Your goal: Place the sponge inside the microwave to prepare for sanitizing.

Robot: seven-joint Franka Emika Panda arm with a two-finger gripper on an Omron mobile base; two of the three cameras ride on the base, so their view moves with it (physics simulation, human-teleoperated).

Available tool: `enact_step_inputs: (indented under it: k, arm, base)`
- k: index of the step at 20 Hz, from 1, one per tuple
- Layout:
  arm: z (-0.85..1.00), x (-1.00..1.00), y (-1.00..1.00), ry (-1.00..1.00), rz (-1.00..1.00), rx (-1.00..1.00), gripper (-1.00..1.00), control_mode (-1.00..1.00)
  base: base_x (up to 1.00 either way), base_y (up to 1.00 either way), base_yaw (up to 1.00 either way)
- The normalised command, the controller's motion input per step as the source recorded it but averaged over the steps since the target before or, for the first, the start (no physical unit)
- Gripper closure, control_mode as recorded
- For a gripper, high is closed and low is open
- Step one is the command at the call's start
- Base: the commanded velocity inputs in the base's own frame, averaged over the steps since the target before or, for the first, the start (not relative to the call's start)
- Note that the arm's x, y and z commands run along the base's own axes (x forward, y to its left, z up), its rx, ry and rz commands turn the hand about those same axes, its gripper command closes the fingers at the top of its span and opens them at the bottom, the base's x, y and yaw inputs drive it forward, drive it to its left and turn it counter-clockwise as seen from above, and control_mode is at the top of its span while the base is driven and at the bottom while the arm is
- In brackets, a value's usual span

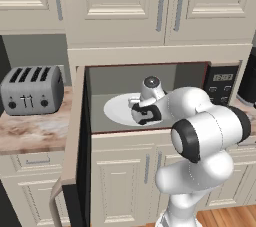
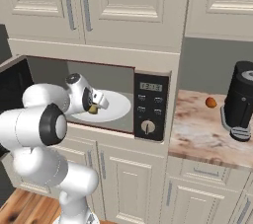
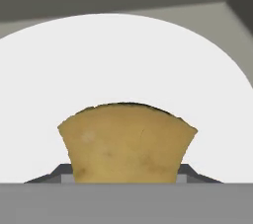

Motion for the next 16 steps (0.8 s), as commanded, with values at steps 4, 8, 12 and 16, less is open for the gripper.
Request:
enact_step_inputs:
  k: [4,8,12,16]
  arm:
    - [-0.17,0.21,0.0,0.04,0.0,0.01,1.0,-1.0]
    - [-0.2,0.21,0.0,0.01,0.0,0.02,1.0,-1.0]
    - [-0.24,0.19,0.0,0.0,0.0,0.04,1.0,-1.0]
    - [-0.2,0.16,0.0,0.0,0.0,0.02,1.0,-1.0]
  base:
    - [0.0,0.0,0.0]
    - [0.0,0.0,0.0]
    - [0.0,0.0,0.0]
    - [0.0,0.0,0.0]
